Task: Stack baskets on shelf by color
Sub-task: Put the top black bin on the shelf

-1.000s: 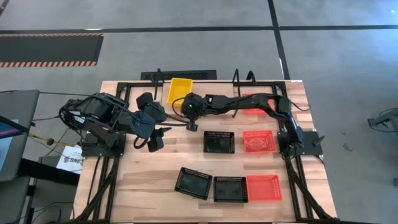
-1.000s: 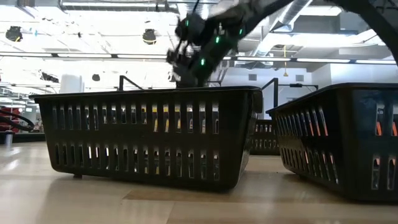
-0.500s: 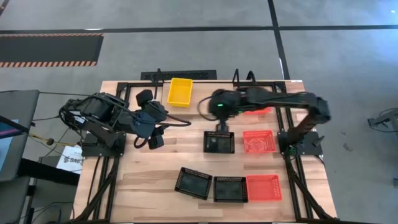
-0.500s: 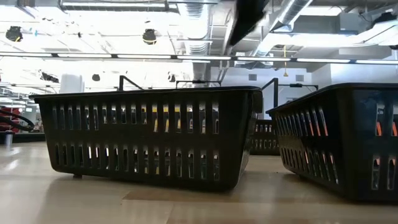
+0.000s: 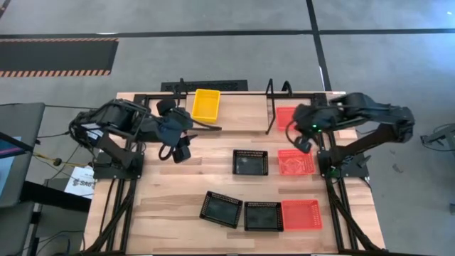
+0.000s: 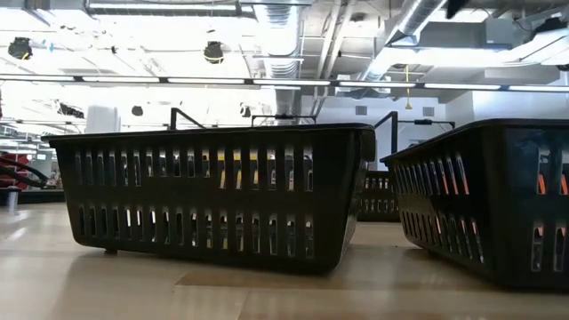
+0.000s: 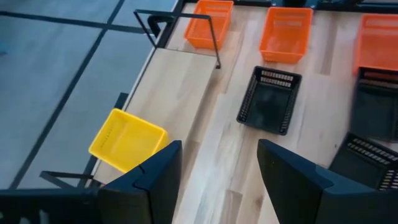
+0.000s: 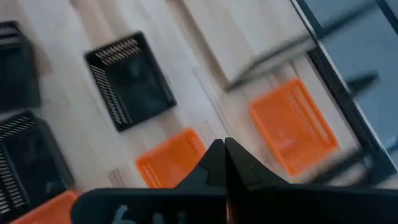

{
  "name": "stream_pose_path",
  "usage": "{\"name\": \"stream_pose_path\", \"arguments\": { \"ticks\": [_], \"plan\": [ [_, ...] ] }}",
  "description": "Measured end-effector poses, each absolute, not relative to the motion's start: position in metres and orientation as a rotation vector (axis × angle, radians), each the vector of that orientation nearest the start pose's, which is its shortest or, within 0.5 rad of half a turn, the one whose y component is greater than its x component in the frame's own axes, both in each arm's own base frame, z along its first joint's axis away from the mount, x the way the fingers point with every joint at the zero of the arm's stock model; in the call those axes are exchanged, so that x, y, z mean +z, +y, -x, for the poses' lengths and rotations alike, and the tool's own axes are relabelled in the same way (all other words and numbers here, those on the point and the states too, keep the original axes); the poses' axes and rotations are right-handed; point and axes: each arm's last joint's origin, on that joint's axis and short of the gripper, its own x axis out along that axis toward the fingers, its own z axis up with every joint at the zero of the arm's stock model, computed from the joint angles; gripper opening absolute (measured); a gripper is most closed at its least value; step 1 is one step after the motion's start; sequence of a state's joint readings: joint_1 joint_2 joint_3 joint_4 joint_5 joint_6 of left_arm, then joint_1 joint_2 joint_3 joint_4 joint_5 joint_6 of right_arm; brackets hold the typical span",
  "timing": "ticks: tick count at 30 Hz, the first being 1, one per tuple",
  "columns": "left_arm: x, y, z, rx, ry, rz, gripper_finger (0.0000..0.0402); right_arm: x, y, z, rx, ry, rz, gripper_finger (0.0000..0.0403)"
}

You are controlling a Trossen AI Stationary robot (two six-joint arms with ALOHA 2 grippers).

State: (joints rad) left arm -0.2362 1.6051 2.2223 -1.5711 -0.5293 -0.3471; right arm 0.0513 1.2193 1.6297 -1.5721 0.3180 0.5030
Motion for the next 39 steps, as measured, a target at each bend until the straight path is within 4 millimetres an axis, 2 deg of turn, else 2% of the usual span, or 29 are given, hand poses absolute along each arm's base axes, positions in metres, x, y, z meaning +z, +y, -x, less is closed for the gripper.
{"name": "stream_pose_path", "arguments": {
  "ticks": [7,14,21,26,29,35,39],
  "plan": [
    [0.482,-0.034,-0.246,0.451,0.827,-0.029,0.0198,0.419,-0.014,-0.156,-0.568,1.028,-0.249,0.0024],
    [0.482,-0.028,-0.247,0.475,0.826,0.002,0.0198,0.416,-0.027,-0.16,-0.596,1.056,-0.329,0.0022],
    [0.469,-0.031,-0.269,0.444,0.884,-0.031,0.0198,0.411,-0.025,-0.172,-0.578,1.082,-0.315,0.0016],
    [0.443,-0.037,-0.304,0.398,0.988,-0.099,0.0198,0.407,-0.02,-0.18,-0.541,1.115,-0.302,0.0017],
    [0.421,-0.04,-0.33,0.385,1.052,-0.109,0.0198,0.406,-0.017,-0.183,-0.505,1.135,-0.262,0.0019],
    [0.361,-0.052,-0.392,0.262,1.155,-0.12,0.0198,0.406,-0.01,-0.183,-0.464,1.138,-0.227,0.0015],
    [0.309,-0.06,-0.423,0.176,1.288,-0.134,0.0197,0.407,-0.006,-0.18,-0.437,1.139,-0.207,0.0014]
  ]
}}
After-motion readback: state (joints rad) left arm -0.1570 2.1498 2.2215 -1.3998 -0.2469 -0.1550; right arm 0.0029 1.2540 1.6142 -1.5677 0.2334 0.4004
